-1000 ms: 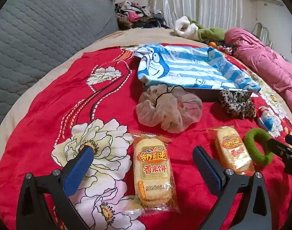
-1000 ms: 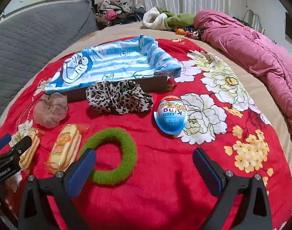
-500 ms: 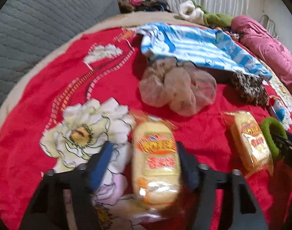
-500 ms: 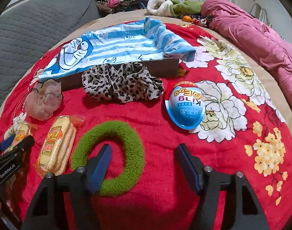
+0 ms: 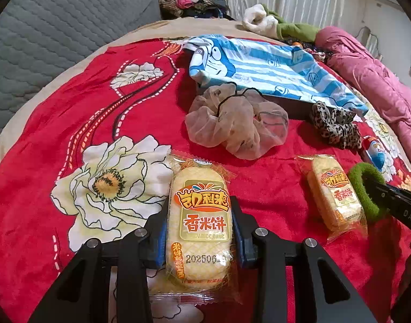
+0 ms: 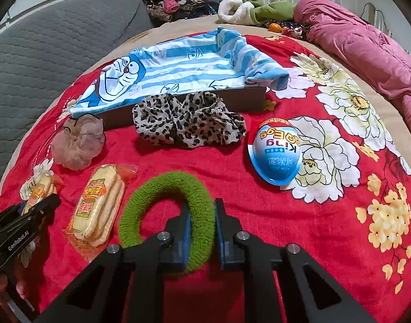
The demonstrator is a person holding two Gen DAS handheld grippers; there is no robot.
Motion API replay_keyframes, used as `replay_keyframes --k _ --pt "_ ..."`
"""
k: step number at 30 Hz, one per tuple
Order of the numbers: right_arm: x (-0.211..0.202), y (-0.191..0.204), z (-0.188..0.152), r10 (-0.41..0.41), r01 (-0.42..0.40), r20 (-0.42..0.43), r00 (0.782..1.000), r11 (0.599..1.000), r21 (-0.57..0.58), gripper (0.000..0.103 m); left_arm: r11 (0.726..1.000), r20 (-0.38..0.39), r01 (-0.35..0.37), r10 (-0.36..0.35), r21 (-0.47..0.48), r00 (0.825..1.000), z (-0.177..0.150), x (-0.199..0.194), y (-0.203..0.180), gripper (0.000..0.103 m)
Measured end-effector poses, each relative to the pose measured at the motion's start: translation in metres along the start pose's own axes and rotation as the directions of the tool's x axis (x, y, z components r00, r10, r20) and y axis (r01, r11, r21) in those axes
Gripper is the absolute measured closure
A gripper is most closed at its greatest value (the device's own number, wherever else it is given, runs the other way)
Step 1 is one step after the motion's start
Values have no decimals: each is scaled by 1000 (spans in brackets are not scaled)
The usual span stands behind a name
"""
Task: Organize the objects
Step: 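Close left tool on rice-cake pack while right tool closes on green fuzzy ring, then lift rice-cake pack with left tool while right tool lifts green ring toward striped cloth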
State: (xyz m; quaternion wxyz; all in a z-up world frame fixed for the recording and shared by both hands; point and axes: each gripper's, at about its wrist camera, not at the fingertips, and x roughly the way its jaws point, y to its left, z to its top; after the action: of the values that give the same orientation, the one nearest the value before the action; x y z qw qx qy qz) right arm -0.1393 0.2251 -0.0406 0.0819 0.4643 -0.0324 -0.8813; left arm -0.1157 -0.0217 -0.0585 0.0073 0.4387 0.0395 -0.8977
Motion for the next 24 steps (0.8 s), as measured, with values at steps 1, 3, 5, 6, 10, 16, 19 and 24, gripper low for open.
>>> replay_keyframes --k 1,3,5,6,10,16,19,24 --pt "-1 0 0 5 -5 4 1000 1000 0 88 1000 4 1 -1 1 1000 0 -1 -1 64" --pt "-4 -1 -1 11 -11 8 1000 1000 1 88 1000 13 -4 4 5 1000 0 -3 -3 64" --pt "-6 -1 -2 21 -21 11 1000 1000 4 88 1000 31 -6 6 5 999 0 -8 -5 64" --pt "-7 -2 -3 19 -19 10 1000 1000 3 89 1000 43 -25 25 7 999 0 -10 -7 64" --pt "-11 -3 -5 23 -23 11 1000 1000 9 89 999 69 -47 46 11 997 0 -19 -11 64" --pt "-23 -4 -8 22 -22 28 999 1000 9 89 999 81 -45 44 13 996 -2 -29 -19 64" --pt "-33 -3 -7 31 -32 50 998 999 10 89 999 83 -39 39 9 996 -2 -34 -21 64" --pt "-46 0 -7 32 -32 71 997 999 -1 89 999 92 -32 32 0 995 -4 -45 -24 64"
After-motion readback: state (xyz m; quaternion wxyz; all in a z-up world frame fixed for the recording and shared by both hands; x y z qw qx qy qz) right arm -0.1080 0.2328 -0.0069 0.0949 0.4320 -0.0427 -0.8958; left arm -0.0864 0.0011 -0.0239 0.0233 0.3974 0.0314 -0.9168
